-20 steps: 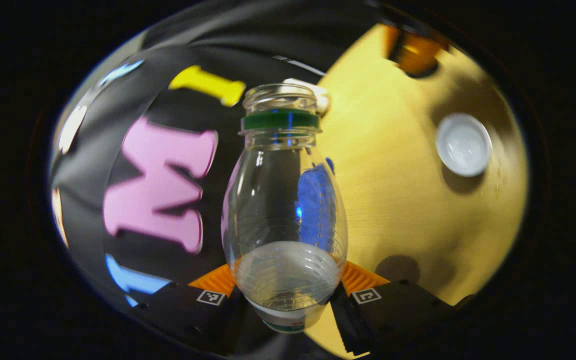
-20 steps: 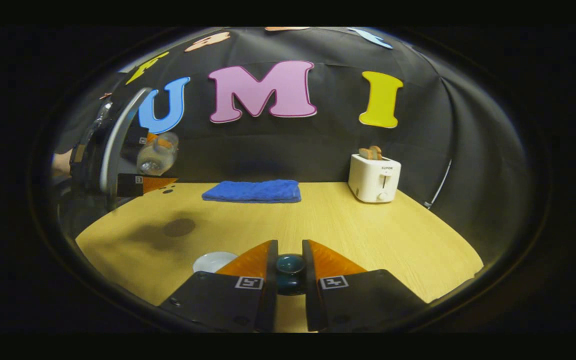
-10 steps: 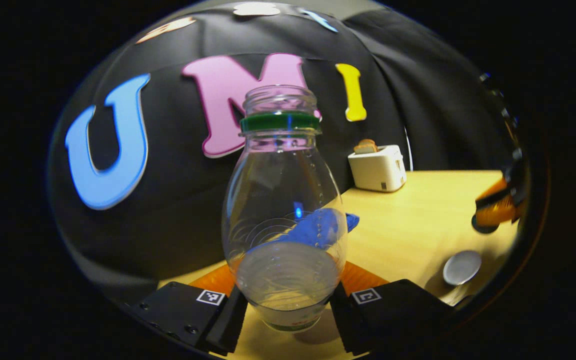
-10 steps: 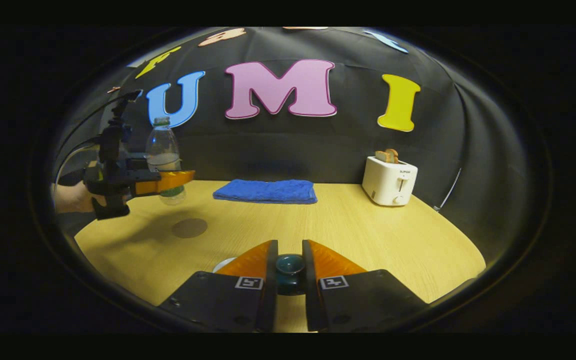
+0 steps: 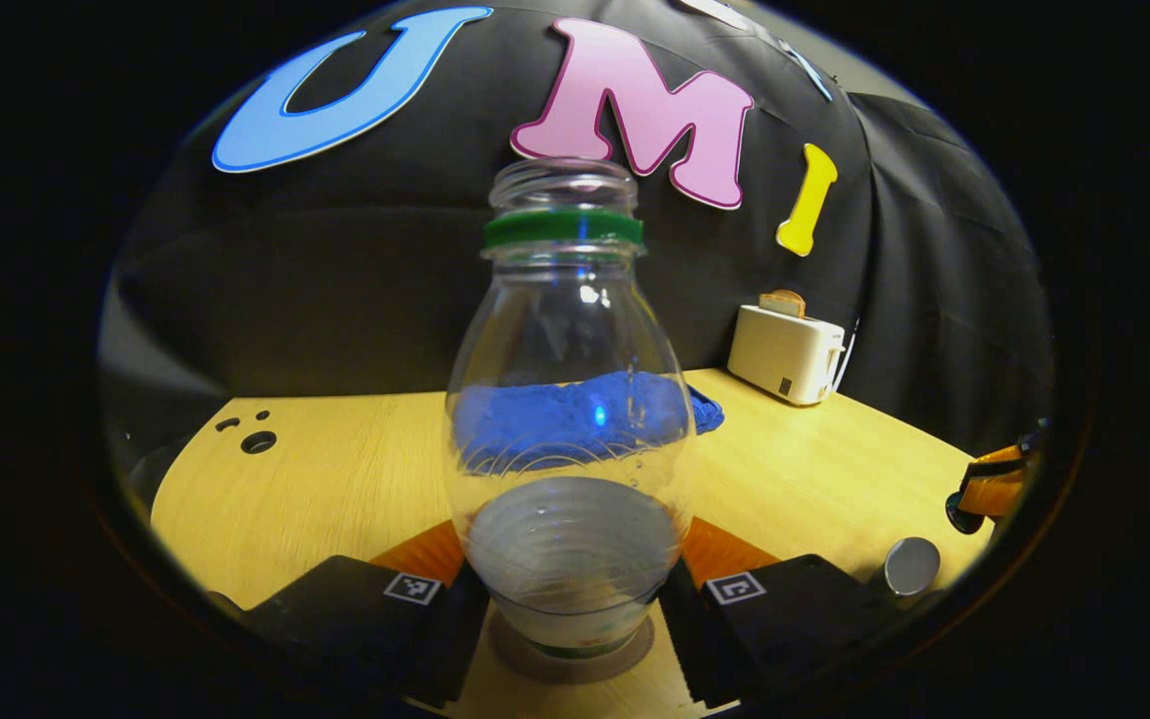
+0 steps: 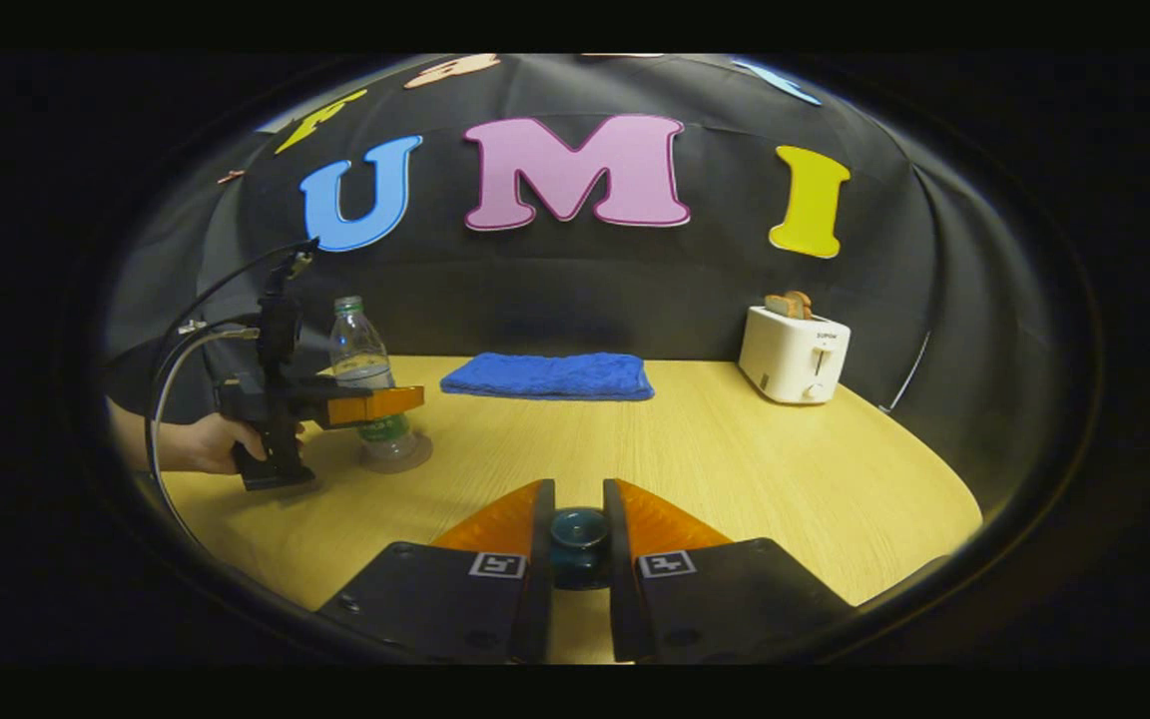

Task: Open the teacup lid with one hand, grasp the water bottle and pour water into the teacup with the other hand; after pouring, place the water bottle on the coaster and then close the teacup lid.

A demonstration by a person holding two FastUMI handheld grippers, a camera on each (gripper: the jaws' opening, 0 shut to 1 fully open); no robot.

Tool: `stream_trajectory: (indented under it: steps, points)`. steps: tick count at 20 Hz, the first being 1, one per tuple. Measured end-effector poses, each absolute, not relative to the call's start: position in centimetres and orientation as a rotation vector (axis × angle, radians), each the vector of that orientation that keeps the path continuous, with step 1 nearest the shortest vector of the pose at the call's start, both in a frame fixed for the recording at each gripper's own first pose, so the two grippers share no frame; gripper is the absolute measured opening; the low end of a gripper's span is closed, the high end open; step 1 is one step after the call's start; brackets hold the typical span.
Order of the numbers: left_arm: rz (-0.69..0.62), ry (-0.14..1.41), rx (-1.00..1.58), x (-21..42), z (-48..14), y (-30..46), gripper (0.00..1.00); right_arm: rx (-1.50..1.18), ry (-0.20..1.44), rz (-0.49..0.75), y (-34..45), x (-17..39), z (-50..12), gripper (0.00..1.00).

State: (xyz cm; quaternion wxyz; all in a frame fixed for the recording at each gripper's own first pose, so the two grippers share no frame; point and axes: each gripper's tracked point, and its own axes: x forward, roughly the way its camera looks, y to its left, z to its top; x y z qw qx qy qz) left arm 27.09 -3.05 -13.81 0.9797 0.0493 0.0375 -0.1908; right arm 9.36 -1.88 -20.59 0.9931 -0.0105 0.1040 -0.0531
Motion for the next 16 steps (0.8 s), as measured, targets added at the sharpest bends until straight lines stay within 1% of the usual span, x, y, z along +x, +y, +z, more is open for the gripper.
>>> stream_trajectory:
  steps: [2, 4, 6, 7, 12, 16]
  points:
    - [-0.373, 0.088, 0.108, 26.9, -13.6, -2.7, 0.81, -0.021, 0.207, -0.100, -1.6, 9.4, -20.6, 0.26]
    - [-0.373, 0.098, 0.095, 27.0, -13.8, -3.0, 0.82, -0.022, 0.207, -0.095, -1.3, 9.4, -20.5, 0.26]
    - [-0.369, 0.109, 0.095, 26.4, -14.0, -2.6, 0.89, -0.023, 0.207, -0.089, -1.1, 9.3, -20.4, 0.26]
    - [-0.368, 0.113, 0.096, 26.3, -14.0, -2.5, 0.97, -0.025, 0.208, -0.086, -1.0, 9.4, -20.4, 0.26]
    - [-0.363, 0.157, 0.105, 23.9, -14.5, -1.5, 0.97, -0.023, 0.205, -0.082, -0.9, 9.3, -20.1, 0.26]
    - [-0.385, 0.192, 0.125, 20.8, -15.4, -1.1, 0.97, -0.018, 0.202, -0.077, -0.7, 9.7, -20.1, 0.26]
